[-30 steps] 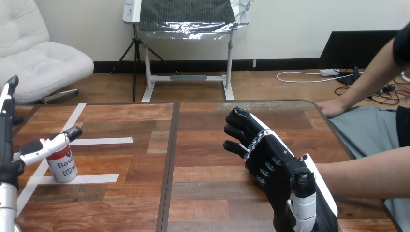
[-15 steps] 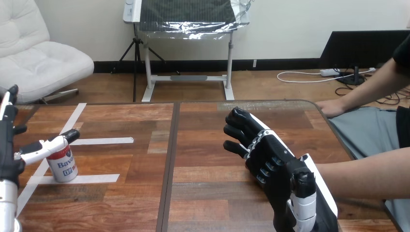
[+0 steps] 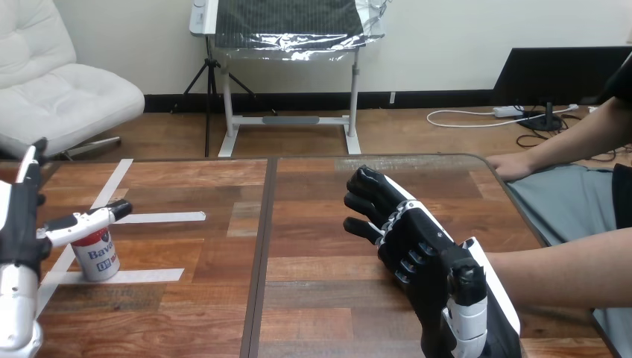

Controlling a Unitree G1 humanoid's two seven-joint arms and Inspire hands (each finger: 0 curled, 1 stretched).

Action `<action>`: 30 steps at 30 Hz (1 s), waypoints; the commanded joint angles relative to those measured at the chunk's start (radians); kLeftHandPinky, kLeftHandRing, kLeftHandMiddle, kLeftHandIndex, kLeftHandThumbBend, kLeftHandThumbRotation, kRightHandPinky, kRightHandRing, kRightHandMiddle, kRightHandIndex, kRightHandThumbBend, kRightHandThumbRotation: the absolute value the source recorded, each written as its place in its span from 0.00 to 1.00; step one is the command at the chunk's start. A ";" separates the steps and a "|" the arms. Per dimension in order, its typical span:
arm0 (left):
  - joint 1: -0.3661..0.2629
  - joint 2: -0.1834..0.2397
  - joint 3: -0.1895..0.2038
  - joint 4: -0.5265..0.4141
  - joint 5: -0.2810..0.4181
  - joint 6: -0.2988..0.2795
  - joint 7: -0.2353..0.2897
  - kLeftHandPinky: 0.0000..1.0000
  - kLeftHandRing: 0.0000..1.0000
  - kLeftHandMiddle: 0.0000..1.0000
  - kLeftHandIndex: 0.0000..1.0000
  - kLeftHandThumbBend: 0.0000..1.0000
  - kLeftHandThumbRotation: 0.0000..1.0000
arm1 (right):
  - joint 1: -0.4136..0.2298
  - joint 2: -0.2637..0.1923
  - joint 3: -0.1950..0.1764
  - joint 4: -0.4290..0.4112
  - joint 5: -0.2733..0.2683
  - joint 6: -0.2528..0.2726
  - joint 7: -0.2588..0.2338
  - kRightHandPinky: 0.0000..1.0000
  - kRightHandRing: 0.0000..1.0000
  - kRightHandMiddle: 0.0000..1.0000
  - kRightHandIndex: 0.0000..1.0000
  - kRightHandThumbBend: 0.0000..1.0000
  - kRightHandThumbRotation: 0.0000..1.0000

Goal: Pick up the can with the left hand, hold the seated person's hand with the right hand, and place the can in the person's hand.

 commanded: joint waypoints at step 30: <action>-0.264 0.049 -0.079 0.238 0.008 0.061 -0.041 0.88 0.96 0.96 0.97 1.00 0.36 | -0.034 0.012 -0.003 -0.051 0.010 -0.014 0.000 0.85 0.90 0.90 0.88 0.96 1.00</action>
